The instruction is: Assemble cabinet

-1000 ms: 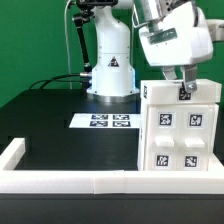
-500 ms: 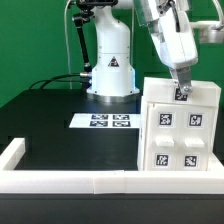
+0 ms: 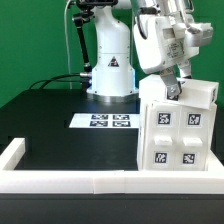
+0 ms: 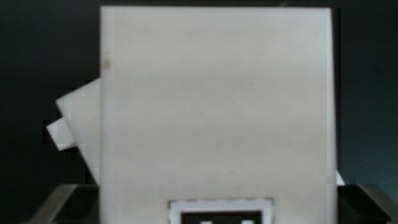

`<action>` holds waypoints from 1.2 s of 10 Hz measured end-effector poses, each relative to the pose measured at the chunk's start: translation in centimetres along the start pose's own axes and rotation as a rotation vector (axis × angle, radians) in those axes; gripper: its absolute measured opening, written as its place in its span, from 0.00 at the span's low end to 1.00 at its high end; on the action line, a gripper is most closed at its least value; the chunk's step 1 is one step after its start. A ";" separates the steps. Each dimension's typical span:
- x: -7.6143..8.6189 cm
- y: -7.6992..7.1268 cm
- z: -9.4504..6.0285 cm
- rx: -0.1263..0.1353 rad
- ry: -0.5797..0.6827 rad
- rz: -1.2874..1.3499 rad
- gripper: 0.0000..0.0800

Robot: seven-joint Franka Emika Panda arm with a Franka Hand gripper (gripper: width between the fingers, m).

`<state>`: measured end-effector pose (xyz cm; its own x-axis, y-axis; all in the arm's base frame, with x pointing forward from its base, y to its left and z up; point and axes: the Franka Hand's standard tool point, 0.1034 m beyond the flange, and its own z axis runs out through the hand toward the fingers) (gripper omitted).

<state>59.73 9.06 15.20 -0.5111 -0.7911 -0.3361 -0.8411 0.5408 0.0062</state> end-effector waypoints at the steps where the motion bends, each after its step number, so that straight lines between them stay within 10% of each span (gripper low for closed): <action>1: 0.0 0.0 0.0 0.002 -0.005 0.020 0.71; 4: -0.1 0.2 -0.6 0.005 -0.012 -0.037 0.98; 11: -0.3 1.0 -2.2 0.009 -0.046 -0.079 1.00; 12: -0.1 1.0 -2.2 -0.033 -0.045 -0.314 1.00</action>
Offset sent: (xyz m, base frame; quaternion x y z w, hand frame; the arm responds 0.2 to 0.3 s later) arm -0.0146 -0.0006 0.0142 -0.0080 -0.0169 -0.0084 0.9998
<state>58.60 9.04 17.29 -0.2175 -0.9043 -0.3674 -0.9624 0.2614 -0.0738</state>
